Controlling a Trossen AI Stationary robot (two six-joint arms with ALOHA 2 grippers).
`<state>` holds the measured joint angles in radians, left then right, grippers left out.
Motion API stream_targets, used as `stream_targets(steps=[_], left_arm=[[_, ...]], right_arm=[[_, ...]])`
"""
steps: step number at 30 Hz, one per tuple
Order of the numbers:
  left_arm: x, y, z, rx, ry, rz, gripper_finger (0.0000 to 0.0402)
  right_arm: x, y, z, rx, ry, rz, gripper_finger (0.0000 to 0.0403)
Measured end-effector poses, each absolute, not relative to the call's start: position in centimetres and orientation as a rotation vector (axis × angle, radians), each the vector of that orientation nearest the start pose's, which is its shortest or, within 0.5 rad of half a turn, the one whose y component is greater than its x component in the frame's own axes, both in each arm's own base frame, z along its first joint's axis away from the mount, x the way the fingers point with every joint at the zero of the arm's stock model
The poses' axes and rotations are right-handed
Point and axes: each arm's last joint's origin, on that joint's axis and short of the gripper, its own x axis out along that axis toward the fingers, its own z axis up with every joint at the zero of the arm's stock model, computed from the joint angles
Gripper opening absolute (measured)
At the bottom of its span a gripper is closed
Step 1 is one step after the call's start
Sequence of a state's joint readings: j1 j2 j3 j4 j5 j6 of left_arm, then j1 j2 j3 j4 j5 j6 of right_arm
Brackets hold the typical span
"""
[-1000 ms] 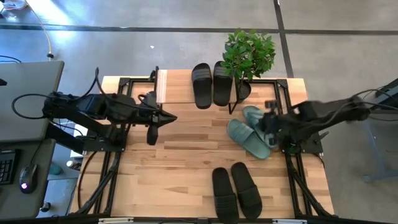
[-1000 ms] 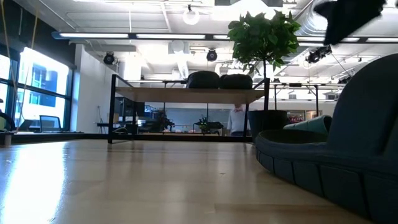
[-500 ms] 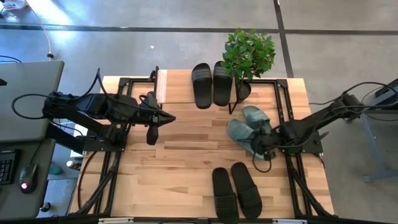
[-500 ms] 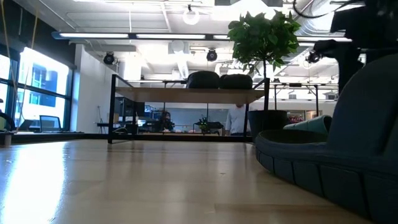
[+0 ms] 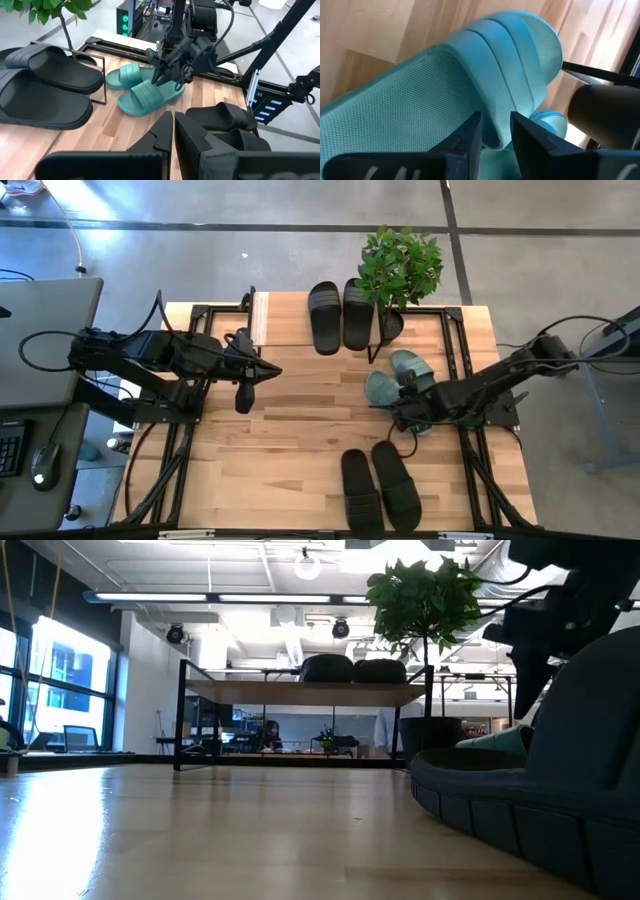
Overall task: Pick and place slides into the shelf
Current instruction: Put the green slipper under the shelf
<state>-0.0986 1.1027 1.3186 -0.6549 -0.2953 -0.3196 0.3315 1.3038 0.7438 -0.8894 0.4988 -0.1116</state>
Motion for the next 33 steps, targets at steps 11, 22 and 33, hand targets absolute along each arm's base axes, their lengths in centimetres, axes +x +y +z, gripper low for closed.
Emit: stream_targets(steps=[11, 22, 33], left_arm=[[21.3, -1.3, 40.8, -0.223, 0.417, 0.264, 0.0008], [21.2, -1.3, 40.7, -0.219, 0.43, 0.266, 0.0008], [21.2, -1.2, 40.6, -0.219, 0.433, 0.267, 0.0008]], right_arm=[[20.6, 3.6, 17.1, -0.636, 1.436, -0.1, 0.0092], [22.4, 3.5, 16.3, -0.616, 1.347, -0.139, 0.002], [23.5, 4.2, 20.5, -0.628, 1.165, -0.234, 0.0001]])
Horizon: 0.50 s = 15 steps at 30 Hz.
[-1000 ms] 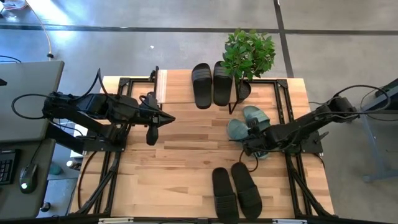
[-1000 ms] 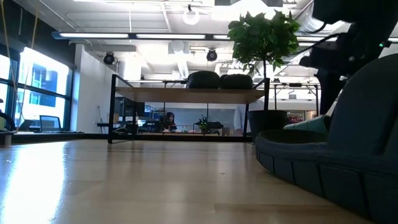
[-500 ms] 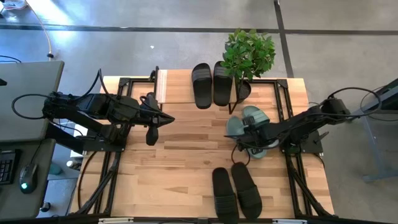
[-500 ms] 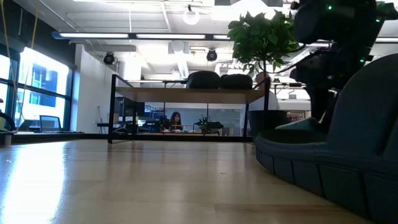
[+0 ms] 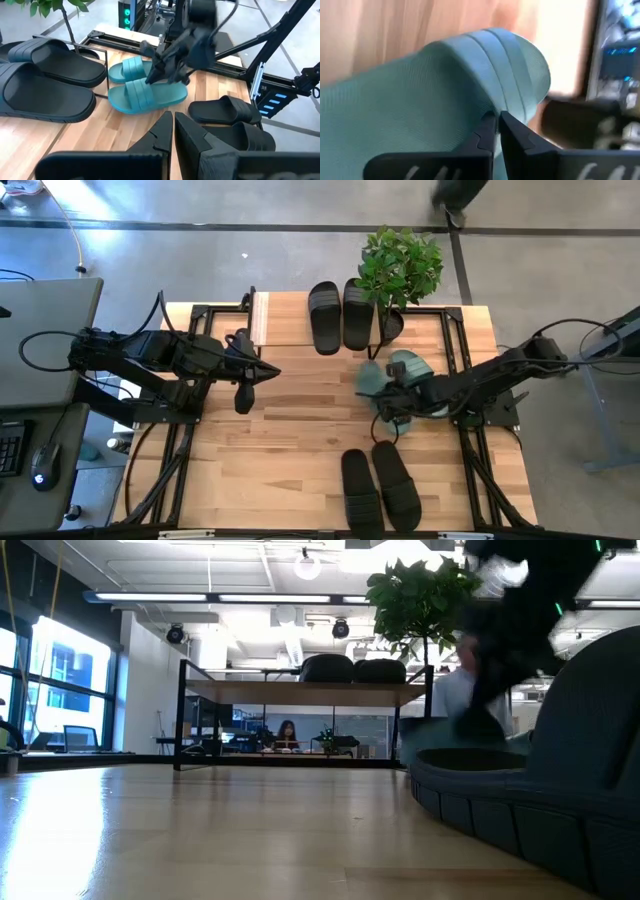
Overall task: Pick and place slides into the shelf
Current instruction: Put the green slipper under the shelf
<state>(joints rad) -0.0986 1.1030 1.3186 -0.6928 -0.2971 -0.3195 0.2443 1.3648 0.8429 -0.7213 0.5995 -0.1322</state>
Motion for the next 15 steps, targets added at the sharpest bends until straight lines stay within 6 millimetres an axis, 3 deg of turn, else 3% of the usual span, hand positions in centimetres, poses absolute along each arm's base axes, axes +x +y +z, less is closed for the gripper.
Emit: stream_targets(steps=[9, 12, 15], left_arm=[[21.1, -1.2, 40.5, -0.208, 0.452, 0.27, 0.0008], [21.1, -1.2, 40.4, -0.206, 0.456, 0.27, 0.0008], [21.1, -1.2, 40.4, -0.204, 0.461, 0.27, 0.0008]], right_arm=[[27.7, 5.2, 32.8, -0.484, 0.751, -0.157, 0.0001], [29.4, 6.0, 34.7, -0.524, 0.695, -0.123, 0.0], [32.2, 6.7, 34.9, -0.493, 0.678, -0.113, 0.0]])
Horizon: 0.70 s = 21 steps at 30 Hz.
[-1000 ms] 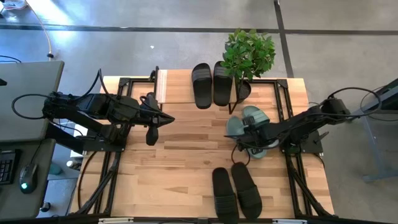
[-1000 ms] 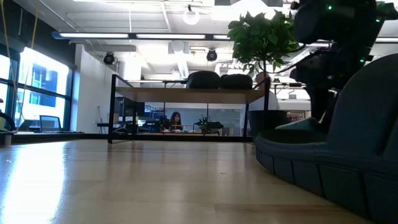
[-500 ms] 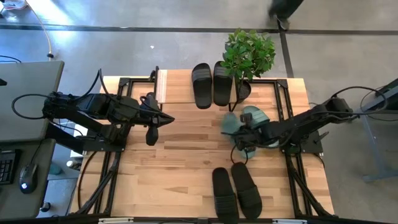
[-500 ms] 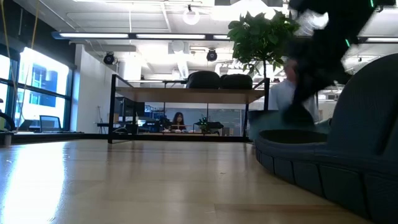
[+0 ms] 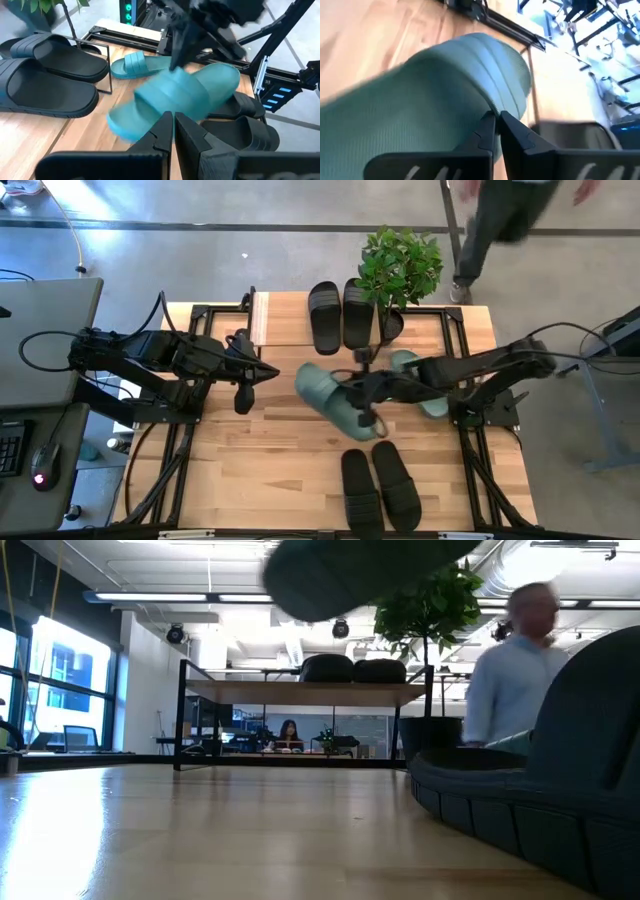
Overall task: Pick and place slides into the shelf
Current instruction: Put the green slipper under the shelf
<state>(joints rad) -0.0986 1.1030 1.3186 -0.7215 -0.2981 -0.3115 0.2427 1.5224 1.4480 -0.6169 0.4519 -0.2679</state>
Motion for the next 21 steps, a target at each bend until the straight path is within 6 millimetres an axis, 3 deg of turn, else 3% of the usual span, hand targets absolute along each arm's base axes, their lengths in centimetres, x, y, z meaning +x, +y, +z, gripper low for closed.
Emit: stream_targets(steps=[3, 9, 16, 21], left_arm=[[21.0, -1.2, 40.3, -0.203, 0.468, 0.271, 0.0008], [21.0, -1.2, 40.3, -0.201, 0.474, 0.272, 0.0008], [21.0, -1.2, 40.3, -0.201, 0.475, 0.272, 0.0008], [21.0, -1.2, 40.3, -0.2, 0.476, 0.271, 0.0007]], right_arm=[[35.1, 6.8, 33.1, -0.471, 0.772, -0.185, 0.0], [38.8, 5.3, 26.8, -0.522, 1.067, -0.309, 0.0], [41.0, 4.1, 21.2, -0.557, 1.189, -0.42, 0.0], [41.6, 2.4, 19.3, -0.501, 1.228, -0.491, 0.0]])
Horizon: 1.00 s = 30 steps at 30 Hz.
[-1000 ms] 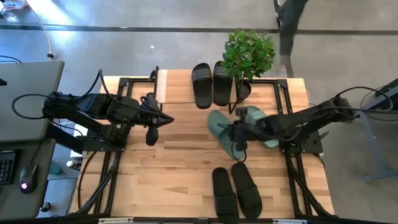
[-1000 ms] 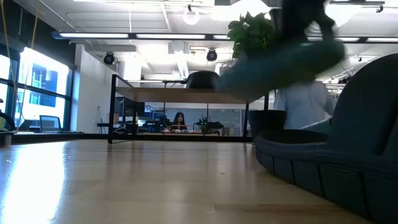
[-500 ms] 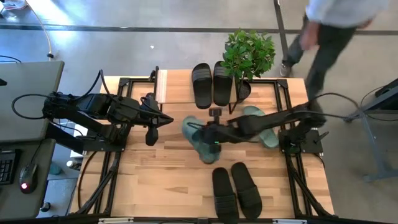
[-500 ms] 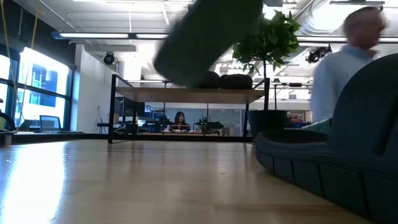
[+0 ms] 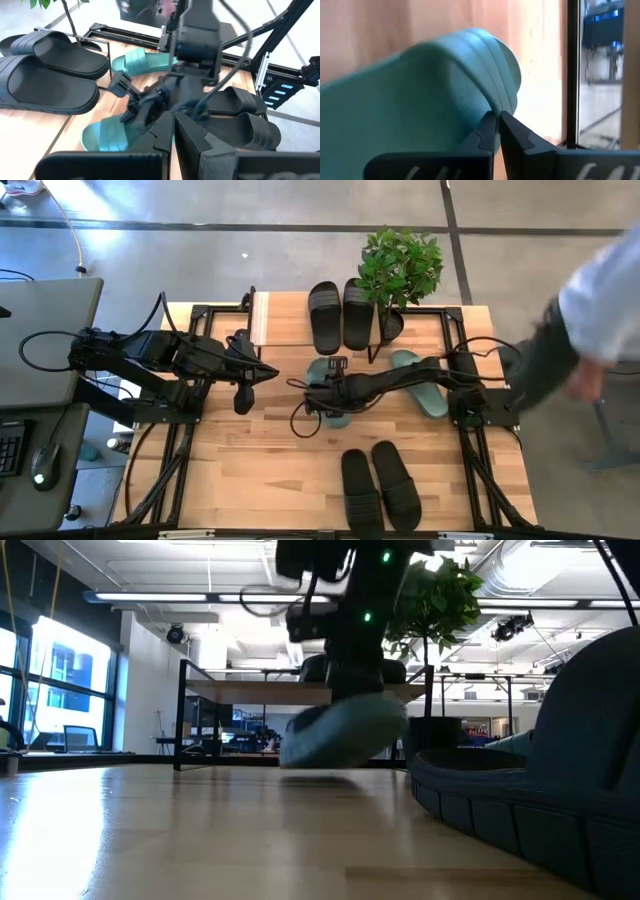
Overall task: Pick and place slides into the shelf
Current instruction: Put the green slipper under the shelf
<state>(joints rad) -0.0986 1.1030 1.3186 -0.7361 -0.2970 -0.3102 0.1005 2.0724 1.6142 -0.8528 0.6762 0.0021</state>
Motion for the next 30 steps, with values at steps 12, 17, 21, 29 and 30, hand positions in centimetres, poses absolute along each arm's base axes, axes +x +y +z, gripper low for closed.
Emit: stream_targets(steps=[12, 17, 21, 29, 30], left_arm=[[21.0, -1.2, 40.3, -0.198, 0.476, 0.269, 0.0008], [21.0, -1.2, 40.3, -0.198, 0.476, 0.269, 0.0007], [21.0, -1.2, 40.3, -0.197, 0.476, 0.269, 0.0008], [21.0, -1.2, 40.3, -0.198, 0.476, 0.269, 0.0008], [21.0, -1.2, 40.3, -0.198, 0.476, 0.269, 0.0007]], right_arm=[[41.9, -2.2, 19.2, -0.329, 1.197, -0.65, 0.0], [42.2, -2.7, 19.2, -0.302, 1.181, -0.636, 0.0], [42.2, -2.9, 19.2, -0.289, 1.176, -0.634, 0.0], [42.3, -4.0, 19.3, -0.287, 1.17, -0.65, 0.0], [42.3, -4.1, 19.3, -0.285, 1.171, -0.652, 0.0]])
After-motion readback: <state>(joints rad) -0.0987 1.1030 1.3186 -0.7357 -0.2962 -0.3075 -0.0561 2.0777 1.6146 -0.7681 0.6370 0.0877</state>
